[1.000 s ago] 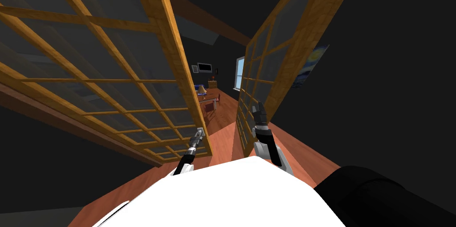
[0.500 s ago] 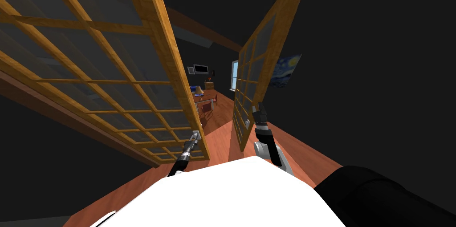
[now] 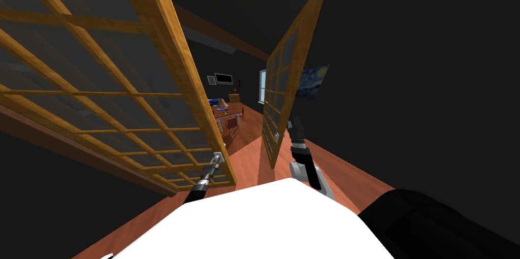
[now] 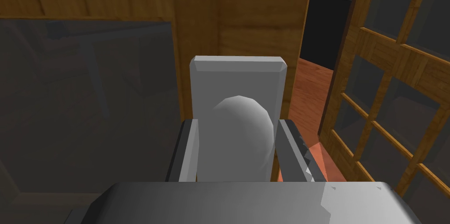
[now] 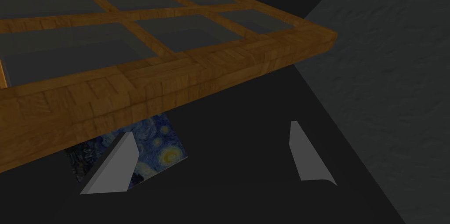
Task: Pull the door open
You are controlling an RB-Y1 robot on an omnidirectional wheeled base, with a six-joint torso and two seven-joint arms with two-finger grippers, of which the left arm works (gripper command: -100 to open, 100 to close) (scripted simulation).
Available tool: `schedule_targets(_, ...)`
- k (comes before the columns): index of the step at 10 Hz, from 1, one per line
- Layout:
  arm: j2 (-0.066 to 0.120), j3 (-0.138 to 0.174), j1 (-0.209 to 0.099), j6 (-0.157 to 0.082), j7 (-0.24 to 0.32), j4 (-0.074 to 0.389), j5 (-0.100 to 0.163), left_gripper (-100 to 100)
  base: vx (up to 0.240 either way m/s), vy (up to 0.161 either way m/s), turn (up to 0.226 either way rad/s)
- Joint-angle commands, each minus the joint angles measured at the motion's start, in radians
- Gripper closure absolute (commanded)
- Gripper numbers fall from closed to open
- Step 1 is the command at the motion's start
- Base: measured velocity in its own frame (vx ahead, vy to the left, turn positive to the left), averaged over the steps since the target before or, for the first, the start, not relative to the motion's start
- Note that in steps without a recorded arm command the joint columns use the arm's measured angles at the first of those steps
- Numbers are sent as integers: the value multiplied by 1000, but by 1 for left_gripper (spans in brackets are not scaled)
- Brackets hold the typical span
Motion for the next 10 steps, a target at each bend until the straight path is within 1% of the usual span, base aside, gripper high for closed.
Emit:
schedule_targets(1, 24, -12, 15, -24, 35, 7, -2, 100, -37, -27, -150)
schedule_targets(4, 68, -25, 35, -65, 90, 28, -2, 100, -30, -23, -117)
schedule_targets(5, 74, -27, 37, -70, 96, 30, -2, 100, -16, -21, -38)
schedule_targets(6, 87, -31, 43, -82, 113, 36, -2, 100, -12, -17, -67)
schedule_targets(7, 82, -25, 39, -70, 97, 25, 0, 100, -5, -4, -11)
schedule_targets(8, 98, -46, 53, -106, 122, 39, -5, 100, -132, 42, -173)
schedule_targets(9, 102, -53, 57, -116, 128, 42, -6, 100, -174, 73, -166)
schedule_targets(10, 111, -66, 65, -137, 141, 49, -9, 100, -194, 100, -159)
